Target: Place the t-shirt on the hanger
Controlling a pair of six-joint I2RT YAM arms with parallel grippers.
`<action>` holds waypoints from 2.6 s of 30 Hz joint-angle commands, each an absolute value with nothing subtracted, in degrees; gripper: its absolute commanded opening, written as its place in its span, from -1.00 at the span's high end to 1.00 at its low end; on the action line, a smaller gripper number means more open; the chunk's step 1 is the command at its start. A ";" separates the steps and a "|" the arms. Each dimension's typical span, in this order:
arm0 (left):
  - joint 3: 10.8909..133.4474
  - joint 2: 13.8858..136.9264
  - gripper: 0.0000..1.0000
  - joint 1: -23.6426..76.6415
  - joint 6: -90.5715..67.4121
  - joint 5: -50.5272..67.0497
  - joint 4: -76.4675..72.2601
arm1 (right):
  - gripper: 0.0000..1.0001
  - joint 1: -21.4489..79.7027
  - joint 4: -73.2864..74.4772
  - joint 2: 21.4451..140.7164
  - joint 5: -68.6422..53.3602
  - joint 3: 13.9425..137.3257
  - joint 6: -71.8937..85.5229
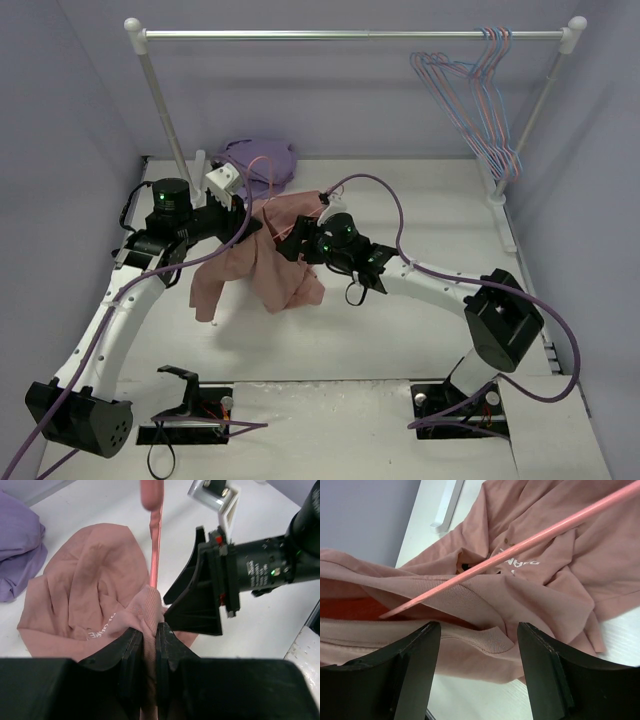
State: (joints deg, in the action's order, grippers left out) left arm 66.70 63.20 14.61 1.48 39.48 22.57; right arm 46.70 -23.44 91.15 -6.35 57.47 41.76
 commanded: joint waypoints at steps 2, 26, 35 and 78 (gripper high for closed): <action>67.59 61.08 1.00 15.29 -1.93 39.11 15.56 | -0.27 48.34 -31.54 93.60 -4.39 60.55 43.33; 64.69 59.50 1.00 15.47 -3.25 34.28 13.71 | -0.21 48.96 -28.82 86.84 4.92 56.95 34.90; 65.74 60.20 1.00 16.52 -4.92 32.26 13.97 | -0.23 49.13 -34.36 88.85 1.85 57.92 33.93; 68.11 56.60 1.00 18.46 -7.47 31.99 15.73 | -0.12 49.84 -42.10 99.23 16.96 54.14 37.09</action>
